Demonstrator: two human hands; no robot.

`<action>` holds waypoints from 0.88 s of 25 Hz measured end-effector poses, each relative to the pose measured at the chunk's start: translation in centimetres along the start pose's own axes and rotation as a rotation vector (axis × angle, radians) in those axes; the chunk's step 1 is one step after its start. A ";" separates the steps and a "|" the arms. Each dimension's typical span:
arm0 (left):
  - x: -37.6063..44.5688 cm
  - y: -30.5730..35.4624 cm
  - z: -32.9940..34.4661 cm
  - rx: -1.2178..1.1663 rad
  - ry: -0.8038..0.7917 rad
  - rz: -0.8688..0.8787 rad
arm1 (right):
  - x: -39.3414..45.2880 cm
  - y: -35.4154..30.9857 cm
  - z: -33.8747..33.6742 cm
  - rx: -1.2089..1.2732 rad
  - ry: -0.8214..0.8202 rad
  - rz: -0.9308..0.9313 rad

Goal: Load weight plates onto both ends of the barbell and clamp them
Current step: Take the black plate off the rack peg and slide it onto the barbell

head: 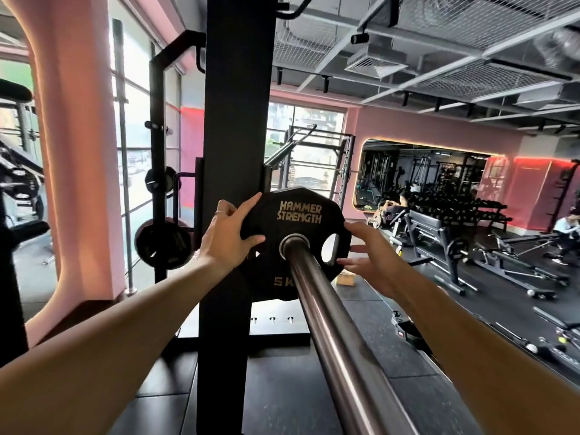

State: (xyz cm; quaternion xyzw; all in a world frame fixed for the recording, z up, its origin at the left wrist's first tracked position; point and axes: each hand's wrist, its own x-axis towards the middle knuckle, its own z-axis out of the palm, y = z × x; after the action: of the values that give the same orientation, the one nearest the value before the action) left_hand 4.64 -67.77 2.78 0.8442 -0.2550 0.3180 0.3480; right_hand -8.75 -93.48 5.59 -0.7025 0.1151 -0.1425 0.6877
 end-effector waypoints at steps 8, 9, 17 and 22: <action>1.1 0.8 -1.8 0.074 -0.155 -0.073 | -1.3 -1.5 -1.8 -0.286 -0.130 -0.023; 0.3 1.2 -2.9 0.036 -0.195 -0.084 | -2.8 -1.9 -1.5 -0.362 -0.123 -0.055; -10.5 4.8 -15.5 0.108 -0.649 -0.062 | -18.2 -9.4 6.1 -0.889 -0.344 -0.550; -15.8 3.7 -23.6 0.156 -0.681 -0.249 | -26.5 -10.7 14.3 -1.072 -0.559 -0.638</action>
State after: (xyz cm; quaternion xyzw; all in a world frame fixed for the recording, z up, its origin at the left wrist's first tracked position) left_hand -16.83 -49.09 6.23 0.9502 -0.2265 -0.0075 0.2141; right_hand -28.71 -70.38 14.92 -0.9560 -0.2249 -0.0747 0.1728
